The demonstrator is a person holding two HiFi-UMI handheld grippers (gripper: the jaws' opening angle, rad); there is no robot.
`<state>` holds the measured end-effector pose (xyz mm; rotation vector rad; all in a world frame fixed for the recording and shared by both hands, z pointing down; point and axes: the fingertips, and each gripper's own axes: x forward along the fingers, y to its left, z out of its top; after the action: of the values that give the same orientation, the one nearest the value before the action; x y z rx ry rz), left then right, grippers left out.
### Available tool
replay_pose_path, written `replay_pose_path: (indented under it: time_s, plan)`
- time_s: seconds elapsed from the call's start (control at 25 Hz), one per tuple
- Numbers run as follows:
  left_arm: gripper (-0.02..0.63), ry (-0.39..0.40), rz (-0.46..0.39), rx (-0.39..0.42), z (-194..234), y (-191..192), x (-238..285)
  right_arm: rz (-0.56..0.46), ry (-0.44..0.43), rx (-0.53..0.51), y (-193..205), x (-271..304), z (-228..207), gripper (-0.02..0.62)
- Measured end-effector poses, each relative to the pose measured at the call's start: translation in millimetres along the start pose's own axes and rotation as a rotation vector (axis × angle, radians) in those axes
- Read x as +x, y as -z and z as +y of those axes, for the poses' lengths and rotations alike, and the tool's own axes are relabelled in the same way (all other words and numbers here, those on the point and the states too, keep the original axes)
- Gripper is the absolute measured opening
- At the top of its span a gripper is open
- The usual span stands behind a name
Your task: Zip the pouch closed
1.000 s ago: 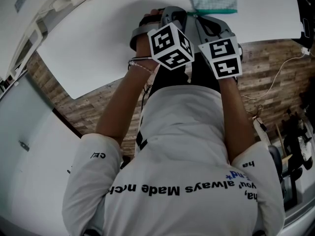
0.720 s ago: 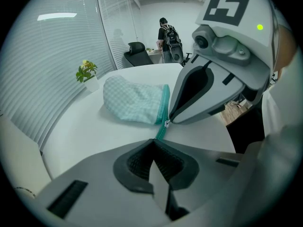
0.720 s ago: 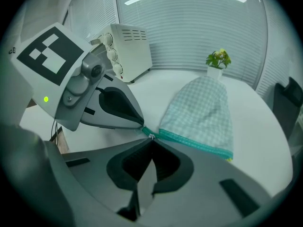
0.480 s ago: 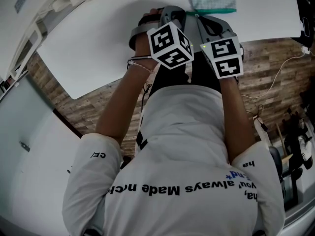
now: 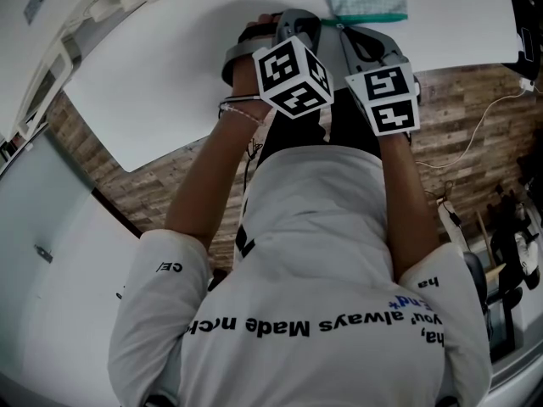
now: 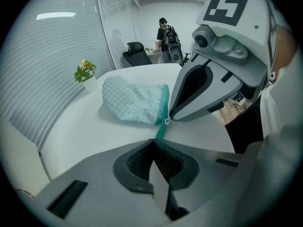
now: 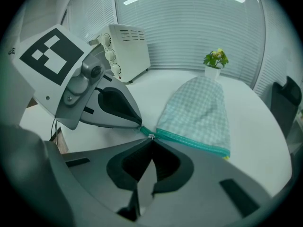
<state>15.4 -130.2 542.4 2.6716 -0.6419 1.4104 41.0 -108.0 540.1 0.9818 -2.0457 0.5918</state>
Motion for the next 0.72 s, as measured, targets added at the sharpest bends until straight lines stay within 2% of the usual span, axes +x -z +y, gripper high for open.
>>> replay_pose_path:
  time_s: [0.12, 0.28, 0.72]
  plan:
    - [0.018, 0.006, 0.001, 0.000, -0.9, 0.1, 0.4, 0.003, 0.004, 0.003, 0.6, -0.1, -0.5, 0.009]
    - [0.018, -0.012, 0.021, 0.044, -2.3, -0.9, 1.0, 0.004, 0.019, 0.008, 1.6, -2.0, -5.1, 0.009]
    - [0.018, -0.007, 0.019, 0.035, -2.6, -0.8, 1.0, 0.002, 0.042, 0.023, 6.4, -7.2, -16.0, 0.009]
